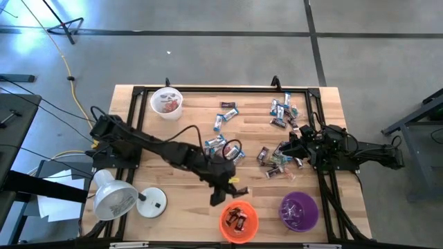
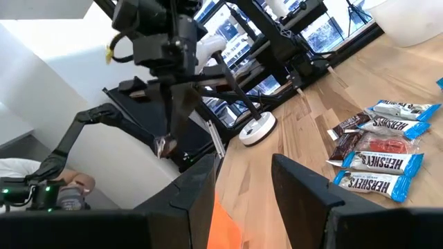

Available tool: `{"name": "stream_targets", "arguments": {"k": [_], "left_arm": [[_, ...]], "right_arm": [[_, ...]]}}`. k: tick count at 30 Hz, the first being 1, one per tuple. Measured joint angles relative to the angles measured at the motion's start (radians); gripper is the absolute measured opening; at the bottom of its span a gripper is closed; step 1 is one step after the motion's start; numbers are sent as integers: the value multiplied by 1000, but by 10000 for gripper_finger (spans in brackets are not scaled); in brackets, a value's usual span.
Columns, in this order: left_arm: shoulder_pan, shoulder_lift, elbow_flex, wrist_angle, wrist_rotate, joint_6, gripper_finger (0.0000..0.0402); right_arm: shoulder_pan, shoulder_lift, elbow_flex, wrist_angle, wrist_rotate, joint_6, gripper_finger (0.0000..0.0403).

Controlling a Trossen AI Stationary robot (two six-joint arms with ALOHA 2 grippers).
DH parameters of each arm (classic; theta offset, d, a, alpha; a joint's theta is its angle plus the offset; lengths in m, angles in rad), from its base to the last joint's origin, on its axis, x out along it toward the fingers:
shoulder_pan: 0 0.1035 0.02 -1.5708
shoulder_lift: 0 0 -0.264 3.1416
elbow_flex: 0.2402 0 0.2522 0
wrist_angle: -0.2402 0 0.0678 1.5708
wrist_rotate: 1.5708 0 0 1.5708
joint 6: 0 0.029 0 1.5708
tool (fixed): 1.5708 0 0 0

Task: Organize candy in baskets
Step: Put the brown chocolate into the orange bucket

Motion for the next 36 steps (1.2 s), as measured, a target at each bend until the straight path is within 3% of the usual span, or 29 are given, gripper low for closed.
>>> {"name": "stream_targets", "arguments": {"k": [10, 14, 22, 28, 36], "left_arm": [[-55, 25, 16, 62, -27, -34, 19], [-74, 106, 120, -21, -28, -16, 19], [-93, 247, 387, -342, 6, -3, 19], [-114, 281, 440, -452, 13, -76, 21], [-112, 279, 444, -435, 8, -83, 80]], "right_arm": [[0, 0, 0, 0, 0, 0, 138], [0, 0, 0, 0, 0, 0, 138], [0, 8, 0, 0, 0, 0, 138], [0, 16, 0, -1, 0, 0, 138], [0, 18, 0, 0, 0, 0, 138]]}}
